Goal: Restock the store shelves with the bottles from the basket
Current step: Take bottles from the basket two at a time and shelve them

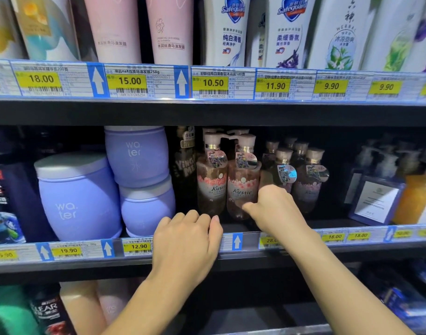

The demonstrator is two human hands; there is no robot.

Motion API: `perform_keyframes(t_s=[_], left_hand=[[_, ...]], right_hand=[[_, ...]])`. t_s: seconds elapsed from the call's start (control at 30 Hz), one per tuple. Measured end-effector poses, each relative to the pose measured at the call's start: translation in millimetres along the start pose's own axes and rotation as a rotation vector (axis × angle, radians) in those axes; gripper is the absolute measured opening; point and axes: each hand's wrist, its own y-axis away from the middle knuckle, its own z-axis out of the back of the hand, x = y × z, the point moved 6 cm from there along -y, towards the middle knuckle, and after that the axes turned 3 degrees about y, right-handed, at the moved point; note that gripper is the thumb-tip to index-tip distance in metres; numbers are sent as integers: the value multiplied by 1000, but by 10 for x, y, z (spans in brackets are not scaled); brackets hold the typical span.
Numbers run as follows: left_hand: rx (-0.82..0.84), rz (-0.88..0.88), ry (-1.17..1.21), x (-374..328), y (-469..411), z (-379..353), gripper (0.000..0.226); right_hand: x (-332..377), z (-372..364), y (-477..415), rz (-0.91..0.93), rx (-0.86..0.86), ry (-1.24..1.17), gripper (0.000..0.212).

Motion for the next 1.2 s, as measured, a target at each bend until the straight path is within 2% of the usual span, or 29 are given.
perform_keyframes(t_s=[0.27, 0.47, 0.57, 0.8, 1.2], left_hand=[[60, 24, 27, 21, 11, -5, 46], [248, 84, 117, 11, -3, 47, 48], [259, 25, 145, -88, 5, 128, 50], [151, -217, 318, -818, 274, 387, 49], [221, -394, 361, -2432, 658, 470, 55]], right_hand=[[9, 44, 181, -10, -80, -7, 41], [29, 116, 601, 30, -185, 193, 64], [-46, 138, 910, 33, -229, 340, 70], [-490, 293, 1589, -165, -231, 590, 70], [-1861, 961, 2482, -363, -257, 677, 70]])
